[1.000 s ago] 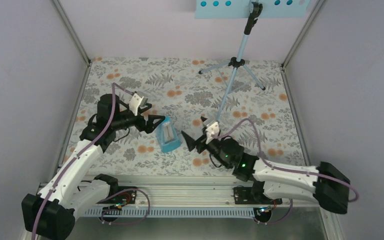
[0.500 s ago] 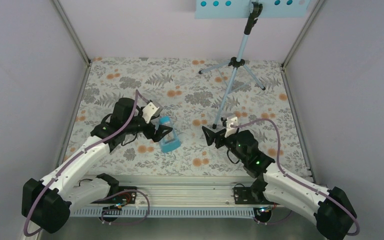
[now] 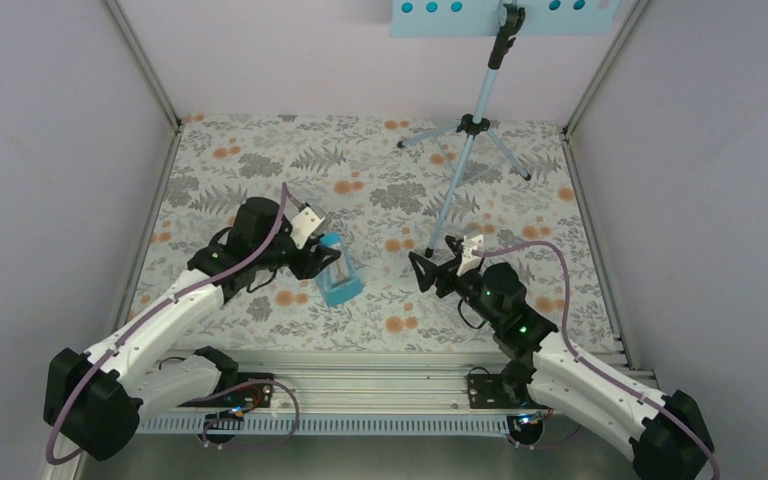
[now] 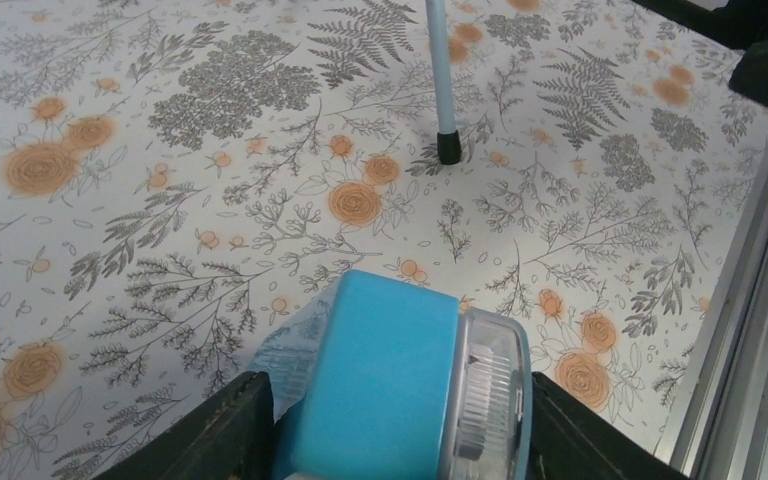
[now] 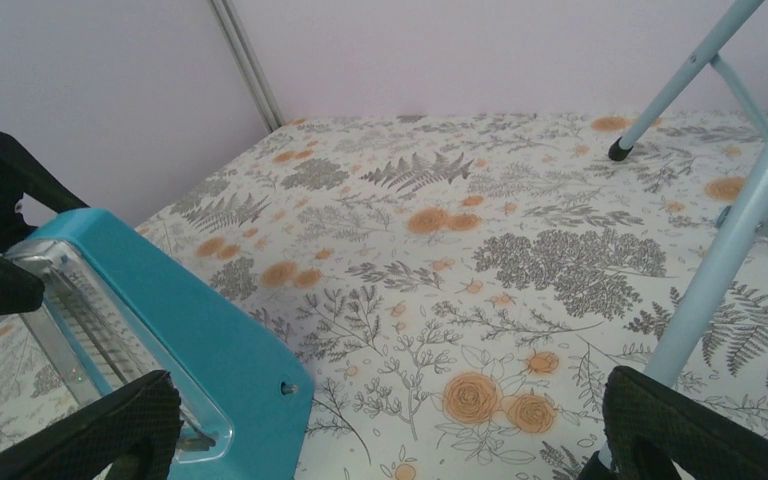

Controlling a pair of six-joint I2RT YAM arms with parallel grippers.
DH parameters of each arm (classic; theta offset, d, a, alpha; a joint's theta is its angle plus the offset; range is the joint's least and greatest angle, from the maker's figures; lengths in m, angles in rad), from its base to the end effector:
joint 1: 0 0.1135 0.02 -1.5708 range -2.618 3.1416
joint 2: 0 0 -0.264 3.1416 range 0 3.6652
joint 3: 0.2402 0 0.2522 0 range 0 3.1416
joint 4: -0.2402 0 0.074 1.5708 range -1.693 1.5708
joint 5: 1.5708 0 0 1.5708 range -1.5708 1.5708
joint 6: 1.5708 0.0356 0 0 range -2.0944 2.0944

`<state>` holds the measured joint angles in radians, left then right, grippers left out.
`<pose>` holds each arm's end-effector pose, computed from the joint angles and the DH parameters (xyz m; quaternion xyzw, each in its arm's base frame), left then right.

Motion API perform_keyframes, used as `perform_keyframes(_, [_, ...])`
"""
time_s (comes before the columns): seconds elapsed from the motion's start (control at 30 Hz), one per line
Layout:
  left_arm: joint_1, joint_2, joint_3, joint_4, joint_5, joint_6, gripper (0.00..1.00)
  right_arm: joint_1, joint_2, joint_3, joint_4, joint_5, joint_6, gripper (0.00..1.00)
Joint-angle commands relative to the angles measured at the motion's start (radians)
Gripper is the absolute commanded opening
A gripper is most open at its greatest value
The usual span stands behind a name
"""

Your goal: Pack up the instrument practice props

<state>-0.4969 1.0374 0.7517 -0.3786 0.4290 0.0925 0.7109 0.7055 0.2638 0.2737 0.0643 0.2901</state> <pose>0.1876 -0.1186 0.2638 0.3443 0.8135 -0.2734 0.3807 0.1334 0.1119 0.2159 -0.1392 0.7510 0.2879 0.5776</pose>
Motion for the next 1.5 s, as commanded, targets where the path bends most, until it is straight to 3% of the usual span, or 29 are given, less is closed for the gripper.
perform_keyframes(0.0, [-0.016,0.001,0.02,-0.001,-0.024,-0.003,0.52,-0.014,-0.036,-0.009,-0.015,0.001,0.019,1.0])
perform_keyframes(0.2, [-0.031,0.001,0.018,-0.001,-0.043,-0.003,0.42,-0.022,-0.065,-0.013,-0.033,0.013,0.02,1.0])
perform_keyframes(0.4, [-0.075,-0.012,0.021,-0.015,-0.161,-0.032,0.35,-0.025,-0.086,-0.02,-0.049,0.028,0.028,1.0])
perform_keyframes(0.63, [-0.228,-0.001,0.065,-0.055,-0.539,-0.368,0.31,-0.027,-0.106,-0.024,-0.065,0.057,0.049,1.0])
perform_keyframes(0.8, [-0.444,0.106,0.163,-0.123,-0.856,-0.613,0.32,-0.028,-0.131,-0.028,-0.089,0.069,0.064,1.0])
perform_keyframes(0.97, [-0.608,0.274,0.284,-0.188,-0.992,-0.695,0.53,-0.031,-0.173,-0.032,-0.136,0.086,0.07,1.0])
perform_keyframes(1.2, [-0.626,0.285,0.361,-0.203,-0.928,-0.639,0.86,-0.033,-0.253,-0.024,-0.206,0.098,0.064,1.0])
perform_keyframes(1.47, [-0.606,0.256,0.439,-0.258,-0.806,-0.542,0.91,-0.033,-0.287,-0.029,-0.228,0.106,0.075,1.0])
